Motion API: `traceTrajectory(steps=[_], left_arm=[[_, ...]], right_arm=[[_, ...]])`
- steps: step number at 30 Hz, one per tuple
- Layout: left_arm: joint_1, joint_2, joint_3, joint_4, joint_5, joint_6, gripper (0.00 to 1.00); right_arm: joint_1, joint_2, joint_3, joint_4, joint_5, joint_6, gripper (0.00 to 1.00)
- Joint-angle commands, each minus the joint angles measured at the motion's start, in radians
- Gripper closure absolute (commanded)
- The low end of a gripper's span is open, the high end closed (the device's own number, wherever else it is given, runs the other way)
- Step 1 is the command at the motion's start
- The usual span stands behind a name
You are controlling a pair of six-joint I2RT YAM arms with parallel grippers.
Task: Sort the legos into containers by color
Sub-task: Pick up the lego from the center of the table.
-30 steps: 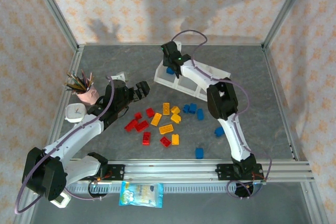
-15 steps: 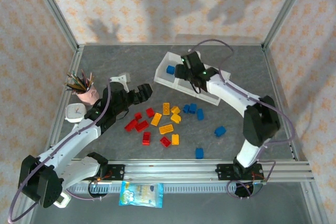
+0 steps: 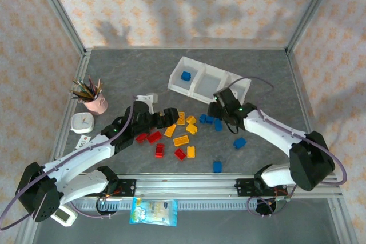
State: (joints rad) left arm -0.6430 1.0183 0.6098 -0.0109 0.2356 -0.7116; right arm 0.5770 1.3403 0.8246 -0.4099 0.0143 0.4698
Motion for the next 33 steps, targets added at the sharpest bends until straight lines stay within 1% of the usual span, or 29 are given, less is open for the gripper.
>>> traceTrajectory(steps=[1, 5, 9, 11, 16, 24, 30, 33], left_arm=[[-0.015, -0.001, -0.015, 0.055, -0.018, -0.036, 0.01], [-0.032, -0.001, -0.023, 0.07, -0.024, -0.046, 0.01], [-0.04, 0.005, -0.025, 0.074, -0.033, -0.055, 0.01], [-0.041, 0.007, -0.024, 0.075, -0.035, -0.055, 0.01], [-0.044, 0.014, -0.022, 0.075, -0.048, -0.056, 0.01], [-0.044, 0.005, -0.024, 0.066, -0.073, -0.054, 0.01], [-0.044, 0.005, -0.024, 0.067, -0.077, -0.049, 0.01], [-0.044, 0.004, -0.021, 0.063, -0.082, -0.049, 0.01]], right_arm=[[0.004, -0.024, -0.064, 0.009, -0.052, 0.026, 0.24], [0.007, -0.012, -0.108, 0.048, -0.096, 0.007, 0.26], [0.007, 0.019, -0.13, 0.062, -0.071, 0.002, 0.3], [0.009, 0.039, -0.124, 0.065, -0.063, -0.002, 0.34], [0.008, 0.085, -0.117, 0.094, -0.065, -0.02, 0.42], [0.007, 0.145, -0.09, 0.116, -0.053, -0.047, 0.52], [0.008, 0.17, -0.083, 0.133, -0.057, -0.06, 0.61], [0.009, 0.174, -0.081, 0.13, -0.057, -0.061, 0.67]])
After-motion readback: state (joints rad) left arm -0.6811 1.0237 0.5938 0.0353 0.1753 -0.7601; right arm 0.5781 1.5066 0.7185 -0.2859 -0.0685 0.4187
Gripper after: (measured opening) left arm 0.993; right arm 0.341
